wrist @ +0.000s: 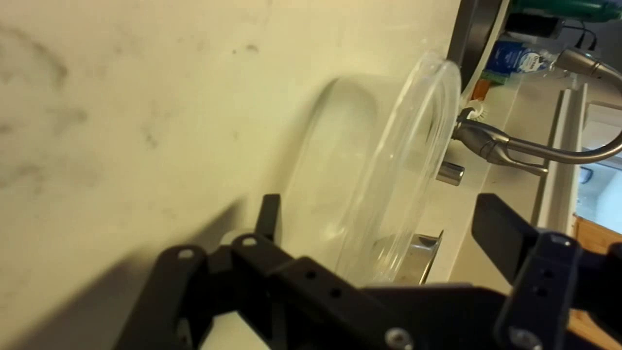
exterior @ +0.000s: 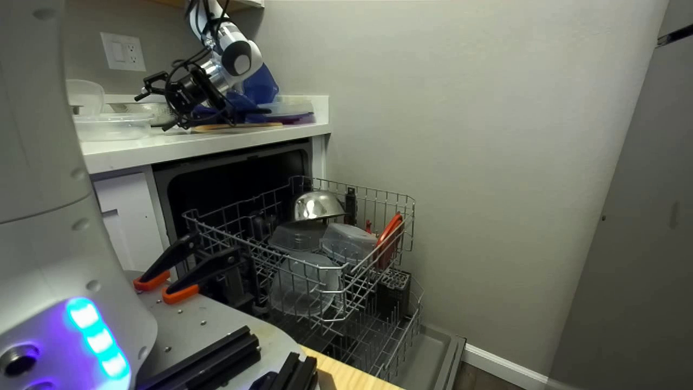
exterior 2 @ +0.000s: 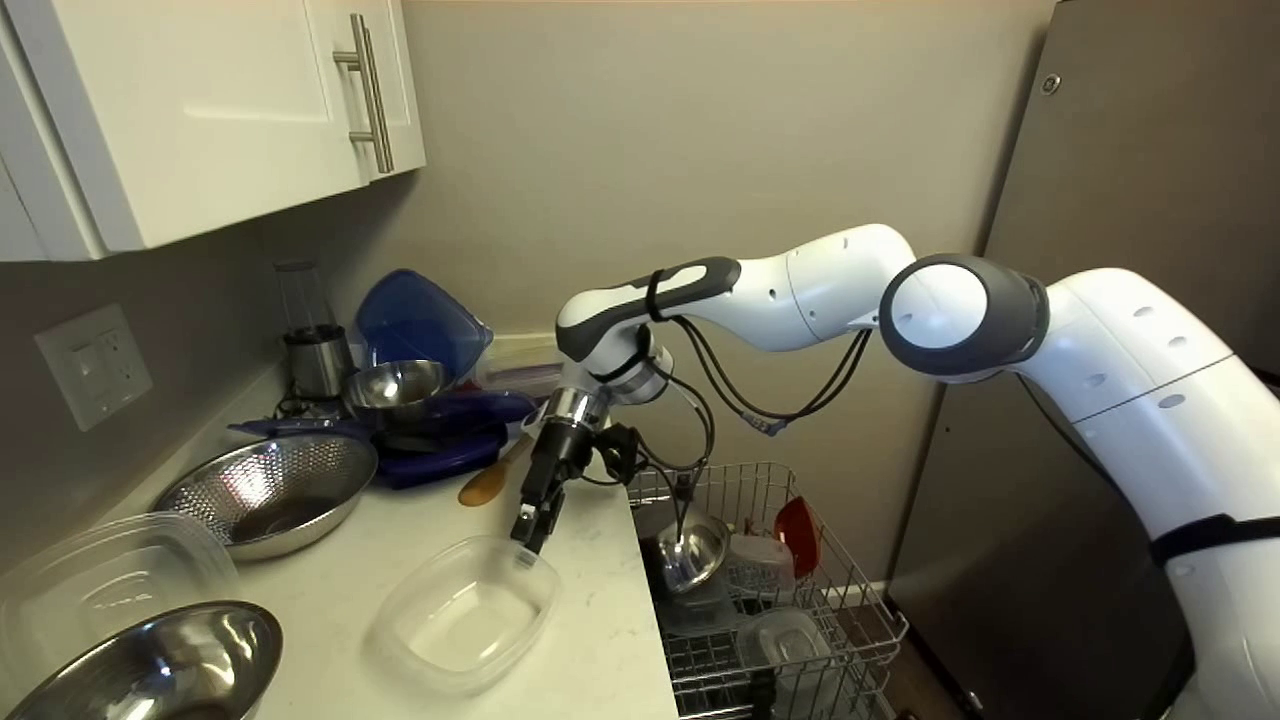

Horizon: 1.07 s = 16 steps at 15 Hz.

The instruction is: Pick up the clear bowl from the front of the counter and put it in the dishwasher.

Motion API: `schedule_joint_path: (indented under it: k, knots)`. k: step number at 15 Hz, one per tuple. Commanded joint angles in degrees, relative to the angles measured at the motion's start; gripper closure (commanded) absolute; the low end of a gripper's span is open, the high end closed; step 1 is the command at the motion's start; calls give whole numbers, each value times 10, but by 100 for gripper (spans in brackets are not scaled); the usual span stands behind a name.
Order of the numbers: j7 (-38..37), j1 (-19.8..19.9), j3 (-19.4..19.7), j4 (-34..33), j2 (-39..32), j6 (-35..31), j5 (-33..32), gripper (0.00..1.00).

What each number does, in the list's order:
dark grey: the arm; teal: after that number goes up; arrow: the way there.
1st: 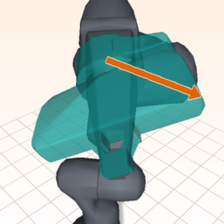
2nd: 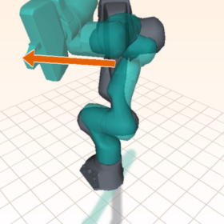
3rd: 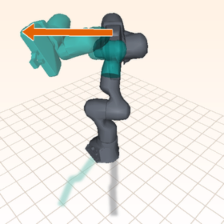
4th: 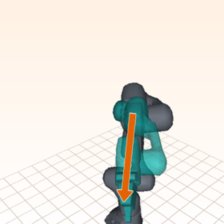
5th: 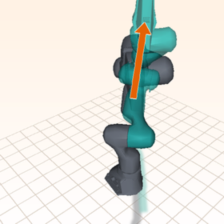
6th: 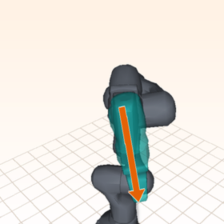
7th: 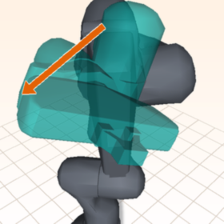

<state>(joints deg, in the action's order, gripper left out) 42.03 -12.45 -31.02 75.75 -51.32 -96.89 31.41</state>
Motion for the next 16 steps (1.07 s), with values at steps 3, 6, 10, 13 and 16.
schedule_joint_path:
  k: [3,6,10,13,16]
  knots:
    - [28,4,4,-14,2,72,31,0]
    - [19,11,-7,-8,7,73,25,0]
    - [9,3,-2,-4,13,63,17,0]
    - [4,-7,1,-3,14,56,9,0]
    - [4,-16,0,-6,12,58,10,0]
